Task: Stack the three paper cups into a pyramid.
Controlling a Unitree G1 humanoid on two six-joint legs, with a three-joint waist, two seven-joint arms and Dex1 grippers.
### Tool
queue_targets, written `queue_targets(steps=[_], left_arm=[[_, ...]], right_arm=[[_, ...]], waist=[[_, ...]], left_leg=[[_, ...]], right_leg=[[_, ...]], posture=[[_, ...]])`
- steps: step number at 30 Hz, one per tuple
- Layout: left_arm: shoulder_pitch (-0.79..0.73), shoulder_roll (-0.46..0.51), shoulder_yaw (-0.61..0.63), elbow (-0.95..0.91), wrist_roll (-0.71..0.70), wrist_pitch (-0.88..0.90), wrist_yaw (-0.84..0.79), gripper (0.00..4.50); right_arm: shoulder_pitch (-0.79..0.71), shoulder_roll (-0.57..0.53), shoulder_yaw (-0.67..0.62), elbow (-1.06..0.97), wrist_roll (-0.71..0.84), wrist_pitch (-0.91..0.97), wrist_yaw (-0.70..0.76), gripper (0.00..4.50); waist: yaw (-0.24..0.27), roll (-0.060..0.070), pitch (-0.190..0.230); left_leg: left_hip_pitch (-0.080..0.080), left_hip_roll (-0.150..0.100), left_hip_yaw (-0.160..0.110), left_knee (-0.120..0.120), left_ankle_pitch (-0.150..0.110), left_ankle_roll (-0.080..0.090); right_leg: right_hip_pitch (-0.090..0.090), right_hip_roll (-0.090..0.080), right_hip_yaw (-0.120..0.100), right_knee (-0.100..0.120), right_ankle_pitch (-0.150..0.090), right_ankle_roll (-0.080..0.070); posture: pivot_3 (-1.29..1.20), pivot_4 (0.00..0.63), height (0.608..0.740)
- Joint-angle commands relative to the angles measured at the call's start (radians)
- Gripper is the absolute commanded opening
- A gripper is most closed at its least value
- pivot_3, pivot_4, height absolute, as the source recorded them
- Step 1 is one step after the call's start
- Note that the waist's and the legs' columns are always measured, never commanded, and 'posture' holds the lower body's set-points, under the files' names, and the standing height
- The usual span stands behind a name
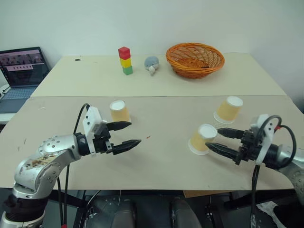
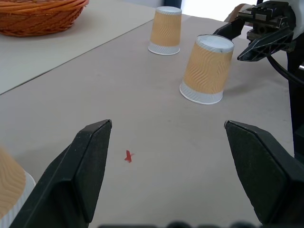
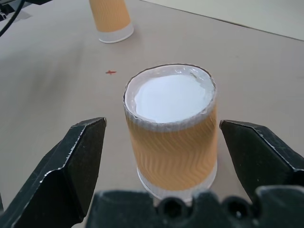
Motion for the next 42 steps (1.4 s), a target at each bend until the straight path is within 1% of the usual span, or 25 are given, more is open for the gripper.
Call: queue_targets(steps=[1,7,10,11,16,18,20,23,26,31,33,35,36,39,42], left_arm=[[0.012,0.006,0.035,-0.03,-0.015,0.0,0.013,4.05],[0.054,0.009,0.067,-0.057,-0.034,0.012,0.036,4.05],[0.081,0.012,0.1,-0.077,-0.078,0.045,0.051,4.05],[0.095,0.016,0.115,-0.083,-0.1,0.061,0.055,4.1],[0.166,0.055,0.195,-0.086,-0.204,0.138,0.051,4.1],[0.196,0.068,0.235,-0.07,-0.247,0.165,0.044,4.1],[0.247,0.083,0.306,-0.005,-0.288,0.192,0.017,4.1],[0.332,0.111,0.37,0.086,-0.261,0.186,-0.039,4.1],[0.394,0.131,0.384,0.109,-0.202,0.145,-0.078,4.1],[0.408,0.114,0.371,0.048,-0.199,0.132,-0.085,4.1],[0.403,0.104,0.366,0.026,-0.212,0.142,-0.066,4.1],[0.405,0.097,0.365,0.003,-0.219,0.141,-0.057,4.1],[0.407,0.093,0.367,-0.014,-0.224,0.14,-0.053,4.1],[0.397,0.083,0.372,-0.063,-0.251,0.145,-0.033,4.1],[0.38,0.086,0.359,-0.102,-0.279,0.156,-0.011,4.1]], right_arm=[[-0.062,0.01,0.023,0.024,-0.019,-0.041,0.016,4.5],[-0.126,0.027,0.077,0.092,-0.063,-0.075,0.044,4.5],[-0.157,0.04,0.096,0.122,-0.074,-0.089,0.058,4.5],[-0.167,0.046,0.1,0.133,-0.075,-0.088,0.06,3.99],[-0.201,0.063,0.119,0.168,-0.103,-0.112,0.063,2.59],[-0.215,0.068,0.125,0.181,-0.111,-0.114,0.066,2.56],[-0.248,0.08,0.142,0.2,-0.122,-0.121,0.075,2.56],[-0.325,0.117,0.189,0.234,-0.128,-0.119,0.091,2.56],[-0.425,0.179,0.274,0.247,-0.125,-0.106,0.129,2.56],[-0.55,0.275,0.397,0.296,-0.148,-0.093,0.188,2.56],[-0.588,0.315,0.464,0.337,-0.188,-0.123,0.221,2.56],[-0.617,0.344,0.503,0.373,-0.212,-0.142,0.246,2.56],[-0.635,0.364,0.522,0.399,-0.225,-0.152,0.259,2.56],[-0.687,0.418,0.553,0.493,-0.267,-0.191,0.282,2.56],[-0.741,0.469,0.555,0.587,-0.296,-0.225,0.293,2.56]], waist=[[-0.001,0.0,0.0],[-0.004,0.0,0.0],[-0.005,0.001,0.0],[-0.005,0.001,0.001],[-0.008,0.001,0.001],[-0.008,0.001,0.001],[-0.008,0.001,0.001],[-0.018,0.002,0.001],[-0.032,0.002,0.002],[-0.034,0.002,0.003],[-0.031,0.003,0.003],[-0.033,0.003,0.003],[-0.034,0.003,0.003],[-0.037,0.003,0.003],[-0.039,0.003,0.003]], left_leg=[[0.0,0.0,0.0,0.0,0.0,0.0],[0.0,0.0,-0.001,0.0,0.0,0.0],[0.0,-0.001,-0.002,0.0,0.0,0.0],[0.0,-0.001,-0.002,0.0,0.0,0.0],[0.0,-0.001,-0.003,0.0,0.0,0.0],[0.0,-0.001,-0.003,0.0,0.0,0.0],[0.0,-0.001,-0.003,0.0,0.0,-0.001],[0.001,-0.001,-0.003,0.0,0.0,-0.001],[0.001,-0.001,-0.003,-0.001,0.0,0.0],[0.0,-0.001,-0.004,-0.001,0.001,-0.001],[0.0,-0.001,-0.004,-0.001,0.001,-0.001],[0.0,-0.003,-0.004,-0.001,0.001,-0.001],[0.0,-0.004,-0.004,-0.001,0.001,-0.001],[-0.001,-0.006,-0.004,-0.001,0.001,-0.002],[-0.001,-0.006,-0.004,-0.001,0.001,-0.002]], right_leg=[[0.0,0.0,0.0,0.0,0.0,0.0],[0.0,0.0,0.0,0.001,0.0,0.0],[0.0,-0.001,-0.001,0.001,0.0,0.0],[0.0,-0.001,0.0,0.001,0.0,0.0],[-0.001,-0.001,0.0,0.002,0.0,0.0],[-0.001,-0.001,-0.001,0.002,0.0,0.0],[-0.001,-0.001,-0.001,0.002,0.0,0.0],[-0.001,0.0,0.0,0.003,0.0,0.0],[-0.002,0.0,-0.001,0.003,-0.001,-0.002],[-0.002,-0.001,-0.001,0.003,-0.001,-0.002],[-0.001,-0.003,-0.003,0.003,-0.001,-0.002],[-0.001,-0.007,-0.007,0.004,-0.001,-0.002],[-0.002,-0.012,-0.013,0.004,-0.001,-0.002],[-0.002,-0.017,-0.017,0.012,-0.001,-0.002],[-0.002,-0.018,-0.017,0.012,-0.001,-0.002]], posture=[[0.0,0.15,0.629],[0.0,0.15,0.629],[0.0,0.15,0.629],[0.0,0.15,0.629],[0.0,0.15,0.629],[0.0,0.15,0.629],[0.0,0.15,0.629],[0.0,0.15,0.629],[0.0,0.15,0.629],[0.0,0.15,0.629],[0.0,0.15,0.629],[0.0,0.15,0.629],[0.0,0.15,0.629],[0.0,0.15,0.629],[0.0,0.15,0.629]])
